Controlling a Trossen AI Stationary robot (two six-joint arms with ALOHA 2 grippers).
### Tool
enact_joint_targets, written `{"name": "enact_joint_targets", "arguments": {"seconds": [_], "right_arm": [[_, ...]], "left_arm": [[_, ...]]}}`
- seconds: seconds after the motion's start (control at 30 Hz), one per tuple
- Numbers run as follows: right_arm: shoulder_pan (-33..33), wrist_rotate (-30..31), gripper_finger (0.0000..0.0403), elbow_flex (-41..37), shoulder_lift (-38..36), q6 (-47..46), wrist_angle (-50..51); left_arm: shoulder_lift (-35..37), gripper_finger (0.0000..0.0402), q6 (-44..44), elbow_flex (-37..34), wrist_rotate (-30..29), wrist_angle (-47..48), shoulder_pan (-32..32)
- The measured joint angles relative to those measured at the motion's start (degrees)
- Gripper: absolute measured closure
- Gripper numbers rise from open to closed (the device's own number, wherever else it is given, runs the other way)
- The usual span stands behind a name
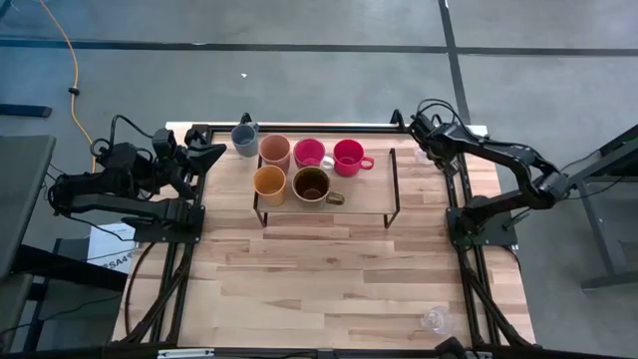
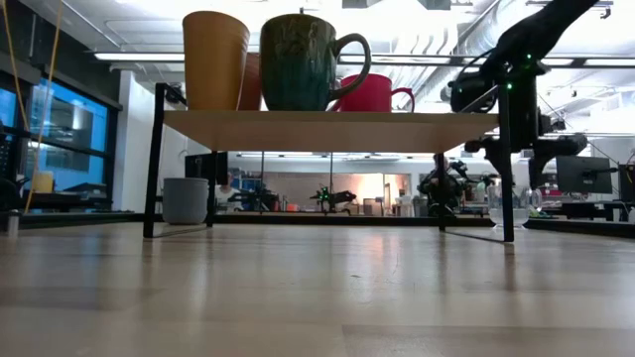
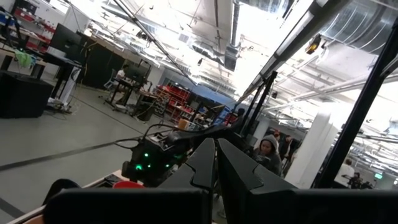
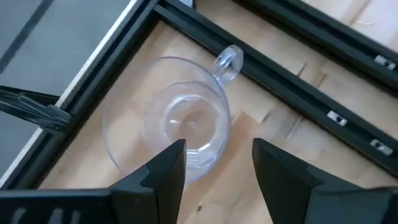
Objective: Stack small to large cups/mugs on shelf
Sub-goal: Put the top transparent mug on the shelf
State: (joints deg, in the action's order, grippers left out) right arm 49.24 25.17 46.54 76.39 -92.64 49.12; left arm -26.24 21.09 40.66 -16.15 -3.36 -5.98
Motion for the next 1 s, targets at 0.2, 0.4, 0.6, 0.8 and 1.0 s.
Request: {"name": "enact_joint_targets", "arguments": {"seconds": [0.2, 0.4, 0.6, 0.8, 1.0], "right_arm": [[1.42, -0.7, 0.0226, -1.33, -0.01, -0.44, -3.95], [2.77, -3.31, 0.0245, -4.05, 0.01, -3.03, -4.35], [2.9, -3.02, 0.03, -4.36, 0.03, -1.61, -5.92], [2.9, -2.5, 0.0369, -4.36, 0.03, 2.94, -6.2], [2.06, -0.99, 0.0397, -4.34, -2.99, 7.55, -7.32]], "left_arm": [[0.0, 0.0394, 0.19, 0.0, 0.01, -0.02, -0.02], [0.0, 0.0394, 0.24, 0.0, 0.01, -0.02, 0.0], [0.0, 0.0394, 0.41, 0.0, 0.01, -0.09, -0.01], [0.0, 0.0394, 1.7, 0.0, -0.02, -0.11, 0.0], [0.0, 0.0394, 1.72, 0.0, -0.02, -0.11, 0.0]]}}
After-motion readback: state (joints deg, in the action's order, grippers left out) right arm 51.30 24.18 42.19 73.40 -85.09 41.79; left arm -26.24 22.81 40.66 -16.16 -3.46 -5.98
